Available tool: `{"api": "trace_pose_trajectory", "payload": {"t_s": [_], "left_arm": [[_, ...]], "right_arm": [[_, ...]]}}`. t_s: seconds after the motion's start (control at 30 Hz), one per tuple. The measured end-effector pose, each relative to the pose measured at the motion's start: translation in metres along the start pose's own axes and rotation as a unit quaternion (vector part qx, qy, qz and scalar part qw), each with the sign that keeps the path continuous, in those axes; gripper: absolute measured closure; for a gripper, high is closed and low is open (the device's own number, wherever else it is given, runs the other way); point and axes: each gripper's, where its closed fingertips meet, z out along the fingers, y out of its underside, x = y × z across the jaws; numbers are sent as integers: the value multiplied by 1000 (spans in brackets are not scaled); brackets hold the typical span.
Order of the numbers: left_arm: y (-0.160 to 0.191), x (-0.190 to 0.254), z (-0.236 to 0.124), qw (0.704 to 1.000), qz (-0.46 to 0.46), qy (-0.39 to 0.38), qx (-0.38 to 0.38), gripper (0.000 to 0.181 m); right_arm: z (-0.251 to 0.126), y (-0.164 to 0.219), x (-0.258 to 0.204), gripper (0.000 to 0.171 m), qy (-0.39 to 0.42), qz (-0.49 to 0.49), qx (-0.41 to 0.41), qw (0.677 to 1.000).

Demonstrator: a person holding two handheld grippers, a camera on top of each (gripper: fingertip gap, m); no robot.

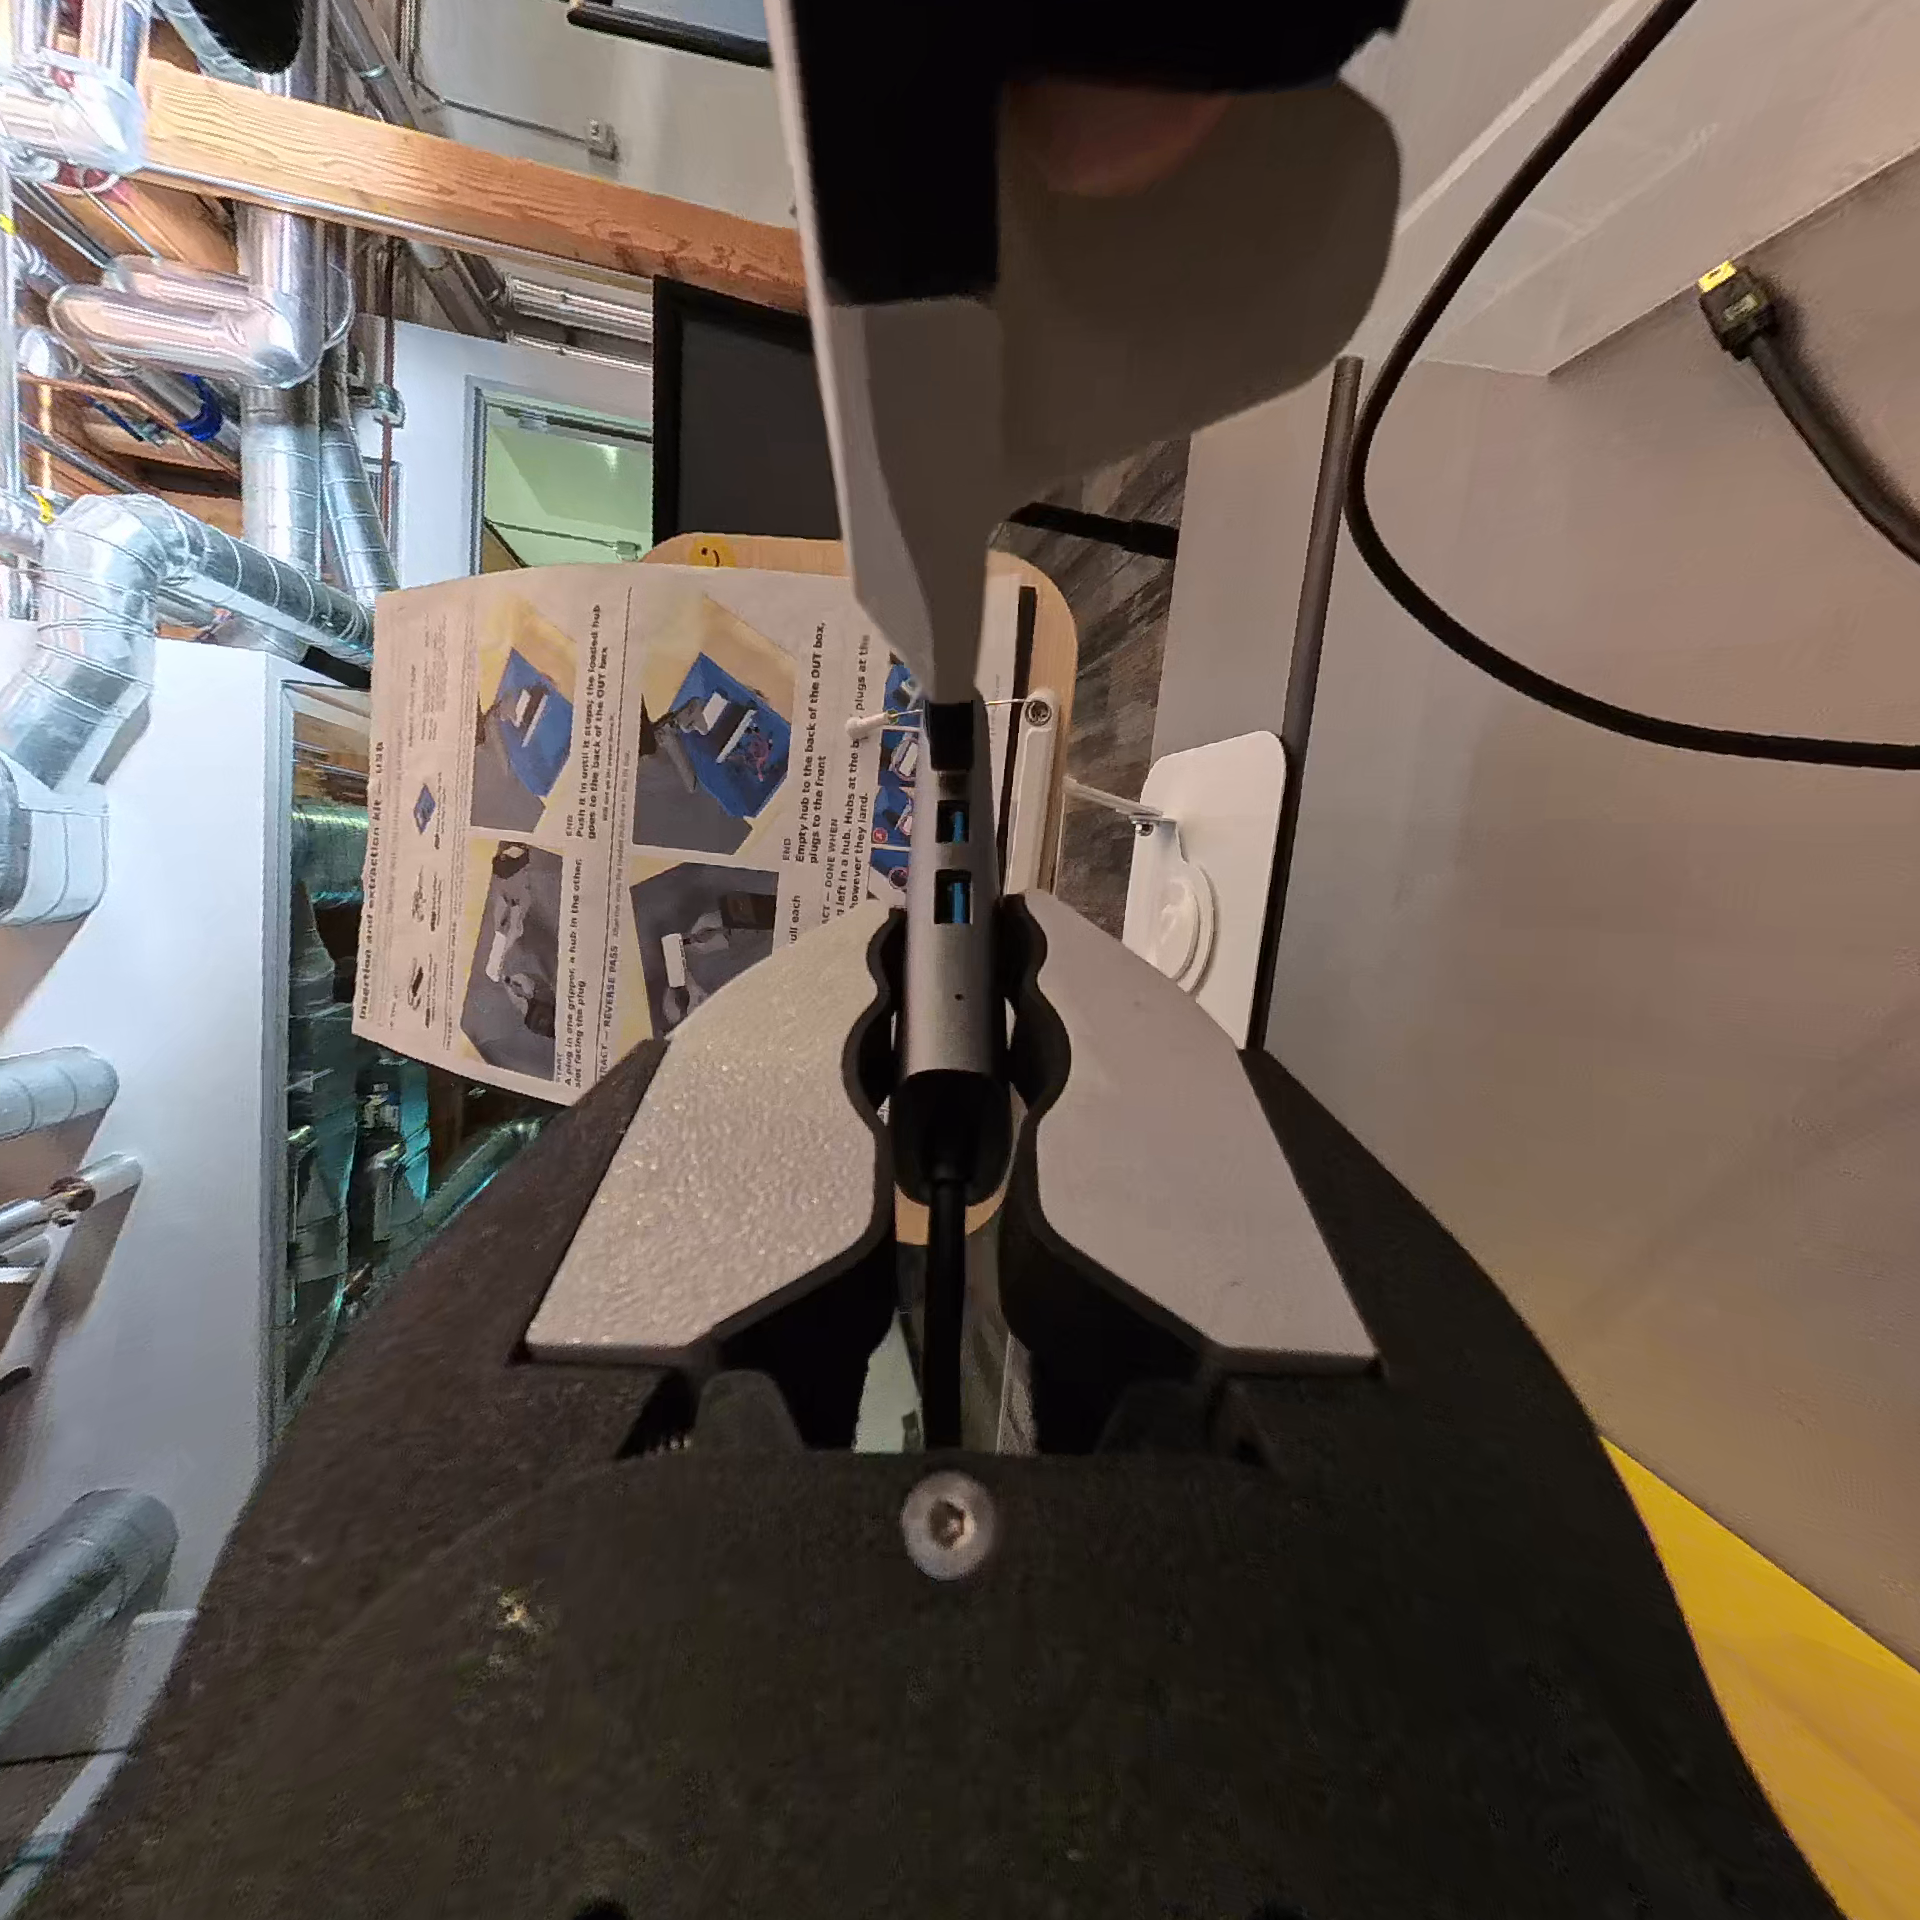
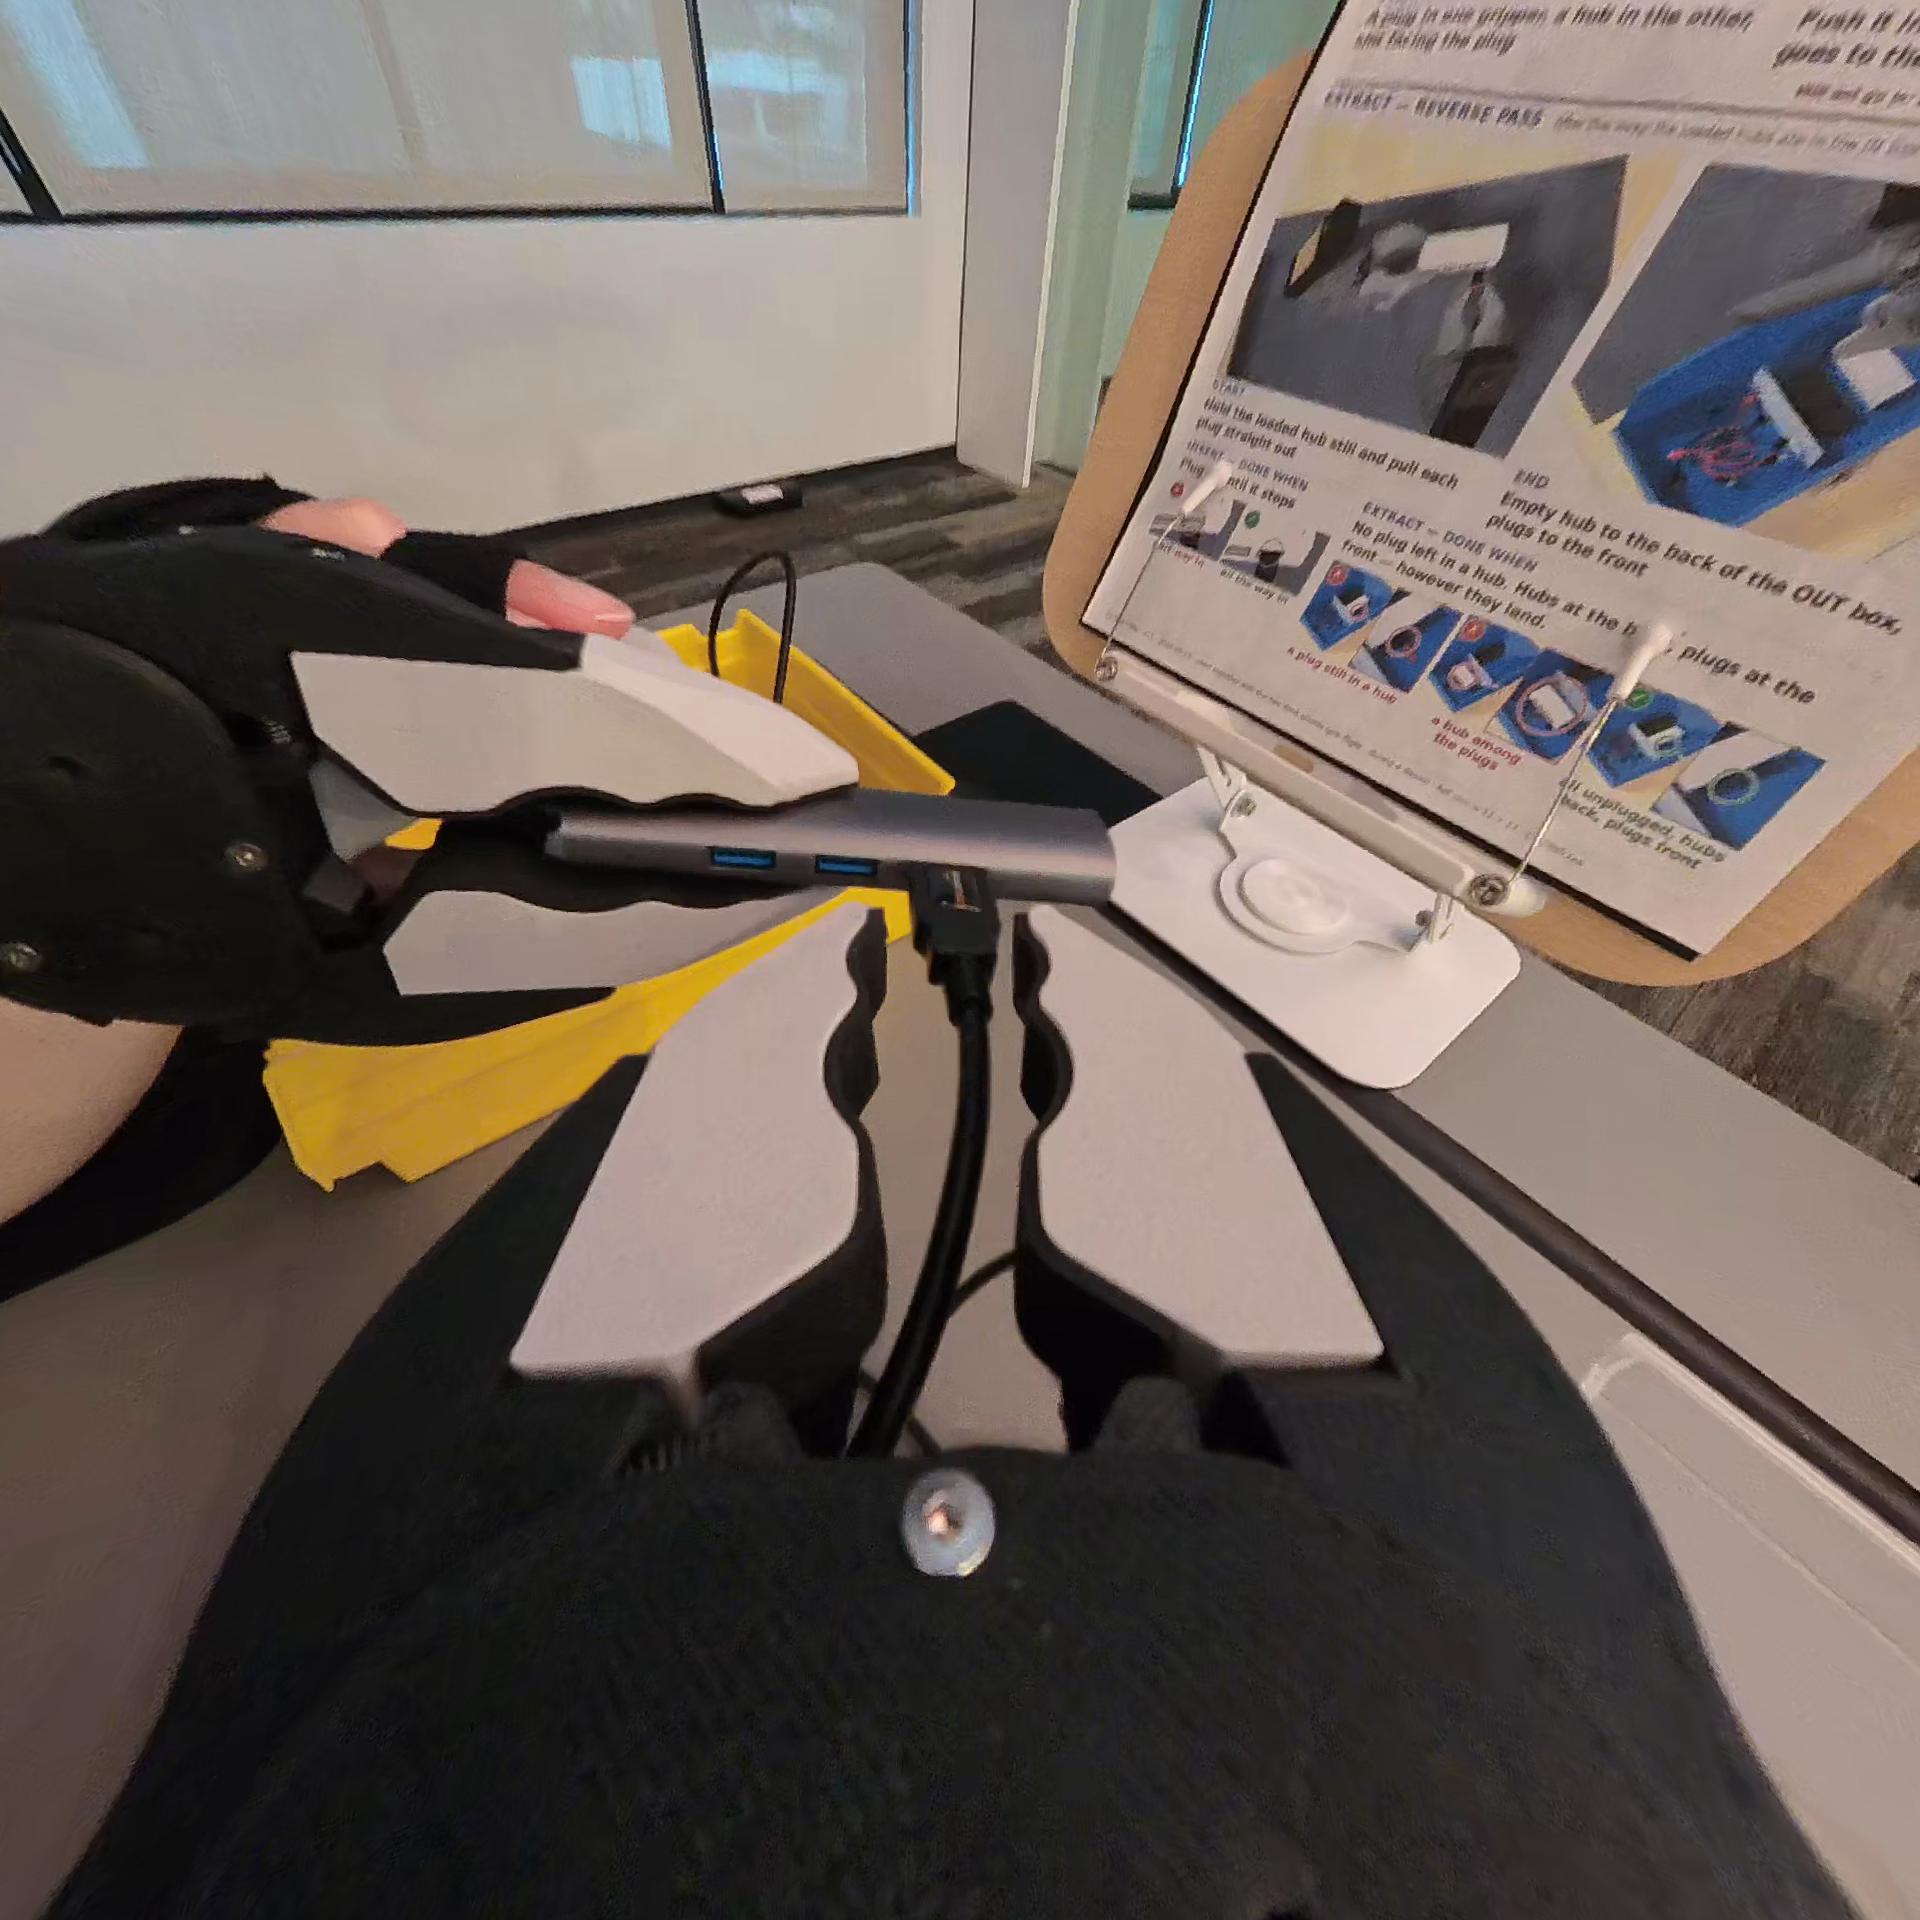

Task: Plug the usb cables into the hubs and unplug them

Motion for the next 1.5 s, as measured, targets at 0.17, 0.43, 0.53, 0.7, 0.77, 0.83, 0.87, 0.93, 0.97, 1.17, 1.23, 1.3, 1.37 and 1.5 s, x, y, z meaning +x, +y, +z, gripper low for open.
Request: {"api": "trace_pose_trajectory", "payload": {"t_s": [0.17,0.43,0.53,0.7,0.77,0.83,0.87,0.93,0.97,1.17,1.23,1.3,1.37,1.5], "left_arm": [[-2,-1,2,1000,9,-20,-5,164],[-6,-3,3,999,9,-41,-3,165],[-7,-2,4,999,11,-40,-5,165],[-7,-2,6,999,-2,-43,-7,165],[-6,-2,8,999,-11,-44,-11,165],[-4,-1,10,999,-15,-46,-20,164],[-3,-1,11,998,-18,-47,-23,164],[-1,-1,13,998,-25,-47,-29,164],[0,-1,13,998,-29,-47,-28,164],[1,-5,11,998,-43,-49,-18,164],[0,-8,10,998,-39,-56,-14,164],[-4,-10,8,996,-9,-85,1,164],[-5,-7,10,996,-11,-87,2,165],[-6,-3,12,997,-37,-66,20,164]], "right_arm": [[5,4,1,146,6,12,-1,1000],[4,2,8,149,26,16,14,999],[4,0,8,152,31,6,24,999],[4,1,9,153,33,6,29,999],[4,1,11,153,30,10,31,999],[4,2,12,153,30,11,30,999],[4,2,12,154,30,10,31,999],[5,1,11,154,30,7,30,999],[4,1,10,154,31,4,31,999],[1,-5,6,154,39,-14,37,998],[0,-6,6,154,38,-13,42,998],[-2,-9,6,153,35,-6,47,998],[-2,-6,8,154,38,-8,39,998],[0,-3,9,154,16,8,36,999]]}}
